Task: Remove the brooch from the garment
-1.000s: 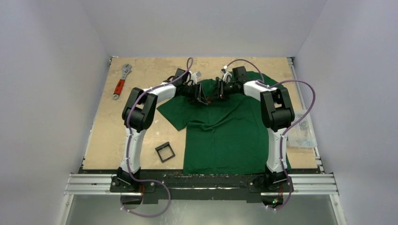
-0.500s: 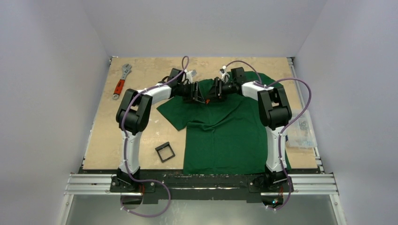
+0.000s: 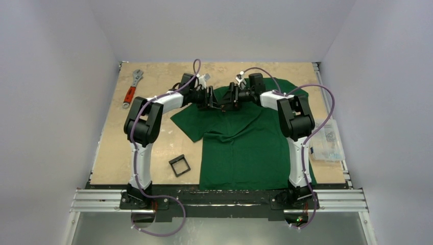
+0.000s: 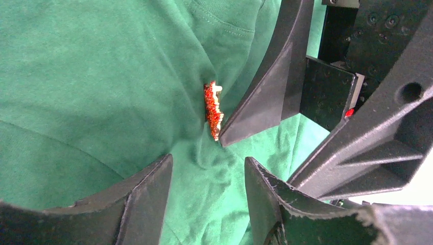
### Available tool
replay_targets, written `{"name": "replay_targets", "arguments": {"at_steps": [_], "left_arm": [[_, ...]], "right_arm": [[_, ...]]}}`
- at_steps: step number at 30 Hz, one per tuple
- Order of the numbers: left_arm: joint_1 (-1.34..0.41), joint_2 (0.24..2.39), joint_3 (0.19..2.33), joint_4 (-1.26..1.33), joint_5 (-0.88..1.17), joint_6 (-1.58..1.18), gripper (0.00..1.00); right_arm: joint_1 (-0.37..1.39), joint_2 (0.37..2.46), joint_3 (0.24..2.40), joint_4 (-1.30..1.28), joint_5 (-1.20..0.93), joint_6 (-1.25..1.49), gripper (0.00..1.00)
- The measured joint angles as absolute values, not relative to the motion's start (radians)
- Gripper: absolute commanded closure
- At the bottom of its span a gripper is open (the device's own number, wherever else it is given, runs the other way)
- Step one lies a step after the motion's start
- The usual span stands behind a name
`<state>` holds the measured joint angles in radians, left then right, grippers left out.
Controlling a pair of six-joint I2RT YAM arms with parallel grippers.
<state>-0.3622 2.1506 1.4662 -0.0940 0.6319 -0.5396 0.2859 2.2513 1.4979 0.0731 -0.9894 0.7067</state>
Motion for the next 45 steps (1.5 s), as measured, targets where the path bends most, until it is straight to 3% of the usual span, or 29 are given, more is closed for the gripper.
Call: {"name": "replay_targets", "arguments": {"at_steps": [13, 33, 39, 45], "left_arm": [[-0.350, 2.147, 1.458, -0.052, 0.678, -0.551, 0.66], [-0.333, 2.070, 1.385, -0.020, 0.777, -0.525, 0.54], [-0.325, 1.975, 1.394, -0.060, 0.794, -0.439, 0.60], [-0.332, 2.067, 1.618, -0.240, 0.642, -0.366, 0.64]], "right_arm": [[0.314, 2.253, 1.479, 0.118, -0.994, 0.760, 0.29], [0.263, 2.172, 1.357, 0.194, -1.063, 0.821, 0.18], [0.236, 2.141, 1.375, 0.170, -1.074, 0.790, 0.18], [0.205, 2.090, 1.434, -0.017, -1.026, 0.594, 0.19]]}}
